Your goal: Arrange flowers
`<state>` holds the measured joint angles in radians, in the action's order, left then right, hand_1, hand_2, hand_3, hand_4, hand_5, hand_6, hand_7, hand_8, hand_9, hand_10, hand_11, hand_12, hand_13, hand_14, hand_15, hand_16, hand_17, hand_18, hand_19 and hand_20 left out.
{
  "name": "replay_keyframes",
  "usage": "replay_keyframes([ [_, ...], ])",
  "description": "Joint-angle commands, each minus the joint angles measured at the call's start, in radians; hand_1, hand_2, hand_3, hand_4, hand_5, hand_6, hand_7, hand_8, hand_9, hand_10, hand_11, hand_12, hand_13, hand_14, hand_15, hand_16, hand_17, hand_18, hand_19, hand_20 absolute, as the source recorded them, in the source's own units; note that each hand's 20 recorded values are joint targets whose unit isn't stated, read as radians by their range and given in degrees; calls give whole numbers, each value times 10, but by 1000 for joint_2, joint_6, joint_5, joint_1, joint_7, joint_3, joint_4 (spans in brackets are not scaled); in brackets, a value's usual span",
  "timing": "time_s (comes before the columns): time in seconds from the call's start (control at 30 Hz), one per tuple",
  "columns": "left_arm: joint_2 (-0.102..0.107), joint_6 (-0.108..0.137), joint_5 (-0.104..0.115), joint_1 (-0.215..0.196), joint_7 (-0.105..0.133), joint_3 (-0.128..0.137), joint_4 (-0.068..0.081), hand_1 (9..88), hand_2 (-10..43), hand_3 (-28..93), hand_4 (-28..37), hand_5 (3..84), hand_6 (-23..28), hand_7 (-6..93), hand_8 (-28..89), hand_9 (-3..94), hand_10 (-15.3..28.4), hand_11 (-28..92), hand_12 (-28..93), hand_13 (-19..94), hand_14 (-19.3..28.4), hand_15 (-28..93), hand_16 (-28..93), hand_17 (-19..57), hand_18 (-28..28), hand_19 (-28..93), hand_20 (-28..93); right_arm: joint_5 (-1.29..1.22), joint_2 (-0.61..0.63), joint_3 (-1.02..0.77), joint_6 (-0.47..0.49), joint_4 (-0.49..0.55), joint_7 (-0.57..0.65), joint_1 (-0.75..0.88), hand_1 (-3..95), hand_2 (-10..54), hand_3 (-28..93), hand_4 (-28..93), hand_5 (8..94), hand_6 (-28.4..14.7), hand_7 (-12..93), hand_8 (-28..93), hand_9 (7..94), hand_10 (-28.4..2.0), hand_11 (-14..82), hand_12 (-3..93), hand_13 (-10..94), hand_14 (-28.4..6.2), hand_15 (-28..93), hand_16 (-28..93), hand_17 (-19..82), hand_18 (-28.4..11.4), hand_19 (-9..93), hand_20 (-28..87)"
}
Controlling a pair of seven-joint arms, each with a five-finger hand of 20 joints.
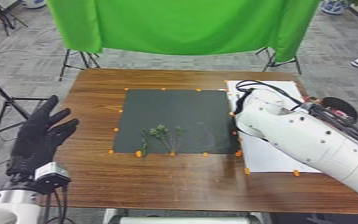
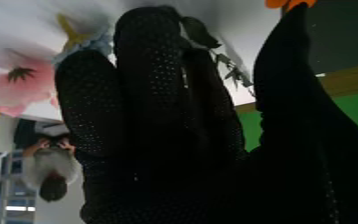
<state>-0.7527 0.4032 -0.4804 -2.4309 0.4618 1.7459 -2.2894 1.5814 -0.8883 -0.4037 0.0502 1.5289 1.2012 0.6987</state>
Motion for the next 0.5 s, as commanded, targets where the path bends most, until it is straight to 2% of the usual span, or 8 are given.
replay_keyframes([
  [0.03, -28, -19, -15, -12, -11, 10, -1, 297, 65, 640, -207, 301, 64, 83, -77, 262, 175, 236, 112, 194, 269, 564, -121, -98, 273, 486, 25, 76, 26, 89, -43, -53, 2, 19, 515, -52, 668, -278, 678, -36, 178, 7, 769, -121, 166, 161, 853, -72, 493, 135, 655, -78, 932, -156],
  [0.13, -42, -25, -22, -12, -19, 9, 0, 296, 66, 640, -208, 302, 65, 83, -78, 263, 175, 236, 112, 194, 270, 563, -122, -98, 273, 486, 25, 108, 39, 126, -91, -63, -9, 10, 557, -64, 654, -280, 720, -19, 192, 29, 830, -94, 118, 214, 876, -57, 469, 148, 662, -71, 932, -148],
  [0.2, -52, -33, -30, -5, -32, 8, 2, 295, 67, 639, -209, 302, 64, 82, -78, 263, 175, 236, 112, 194, 269, 564, -122, -98, 273, 486, 25, 125, 49, 127, -109, -57, -7, 17, 568, -65, 661, -281, 745, -9, 197, 30, 852, -92, 108, 224, 885, -51, 461, 153, 666, -68, 932, -141],
  [0.23, -42, -24, -20, -17, -16, 9, -2, 295, 67, 639, -209, 302, 64, 82, -78, 263, 175, 236, 112, 194, 269, 564, -122, -98, 273, 486, 25, 132, 50, 134, -114, -57, -14, 12, 574, -64, 662, -280, 752, -7, 197, 31, 860, -91, 105, 227, 889, -49, 457, 154, 667, -67, 932, -137],
  [0.27, -50, -29, -29, -7, -31, 8, 1, 294, 67, 638, -209, 302, 64, 82, -77, 263, 174, 235, 111, 194, 269, 564, -122, -99, 273, 486, 25, 140, 60, 143, -129, -48, -16, 11, 582, -61, 661, -281, 767, 0, 195, 36, 877, -87, 99, 236, 897, -46, 450, 163, 668, -66, 932, -127],
  [0.3, -49, -23, -25, -11, -24, 7, -1, 295, 67, 638, -209, 302, 65, 82, -77, 263, 174, 235, 111, 194, 269, 564, -122, -99, 273, 487, 25, 154, 62, 156, -140, -49, -24, 3, 587, -61, 662, -282, 774, 1, 196, 38, 883, -86, 98, 238, 902, -44, 446, 165, 670, -65, 932, -123],
  [0.43, -61, -29, -34, -16, -38, 12, -2, 293, 67, 638, -208, 303, 65, 83, -77, 263, 175, 235, 111, 194, 269, 563, -122, -99, 273, 486, 26, 195, 77, 197, -193, -44, -42, -24, 589, -66, 679, -282, 793, 0, 194, 47, 908, -78, 114, 241, 912, -39, 445, 178, 668, -66, 932, -82],
  [0.5, -50, -21, -22, -25, -16, 9, -4, 293, 68, 637, -209, 304, 65, 82, -77, 263, 175, 235, 111, 194, 269, 564, -122, -99, 273, 487, 26, 217, 77, 214, -203, -45, -47, -40, 593, -67, 684, -283, 799, -5, 198, 57, 917, -74, 128, 249, 913, -34, 448, 183, 666, -66, 932, -67],
])
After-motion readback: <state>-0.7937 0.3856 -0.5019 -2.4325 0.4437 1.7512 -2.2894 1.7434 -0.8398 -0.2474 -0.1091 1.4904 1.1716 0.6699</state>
